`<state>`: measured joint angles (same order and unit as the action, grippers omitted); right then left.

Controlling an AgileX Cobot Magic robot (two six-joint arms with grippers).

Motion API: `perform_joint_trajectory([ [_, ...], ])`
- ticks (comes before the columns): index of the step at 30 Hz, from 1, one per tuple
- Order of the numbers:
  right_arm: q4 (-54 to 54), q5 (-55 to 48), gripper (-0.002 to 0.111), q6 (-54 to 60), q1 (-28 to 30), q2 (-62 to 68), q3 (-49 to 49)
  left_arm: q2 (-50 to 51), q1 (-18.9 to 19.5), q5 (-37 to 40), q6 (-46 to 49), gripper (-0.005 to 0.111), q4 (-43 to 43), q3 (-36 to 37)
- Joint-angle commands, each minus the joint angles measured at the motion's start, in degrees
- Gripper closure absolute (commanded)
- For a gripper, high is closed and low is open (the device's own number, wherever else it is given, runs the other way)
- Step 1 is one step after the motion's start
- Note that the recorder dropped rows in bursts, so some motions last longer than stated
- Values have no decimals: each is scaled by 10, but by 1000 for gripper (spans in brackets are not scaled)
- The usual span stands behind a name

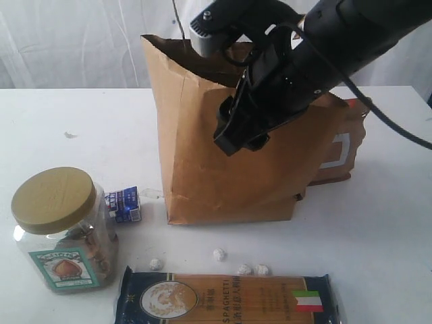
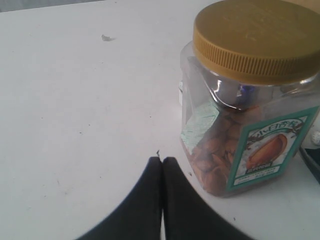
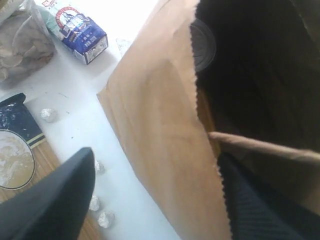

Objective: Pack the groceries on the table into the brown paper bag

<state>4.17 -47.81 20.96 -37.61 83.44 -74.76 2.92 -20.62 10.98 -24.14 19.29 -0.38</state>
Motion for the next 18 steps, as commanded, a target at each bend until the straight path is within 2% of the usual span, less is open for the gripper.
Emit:
perform_joint_trajectory([
  [1,4,11,45,-7,0,-7,2,-2,1,1,2,107,0,4],
  [18,69,57,45,-46,-1,-9,2,-2,1,1,2,107,0,4],
])
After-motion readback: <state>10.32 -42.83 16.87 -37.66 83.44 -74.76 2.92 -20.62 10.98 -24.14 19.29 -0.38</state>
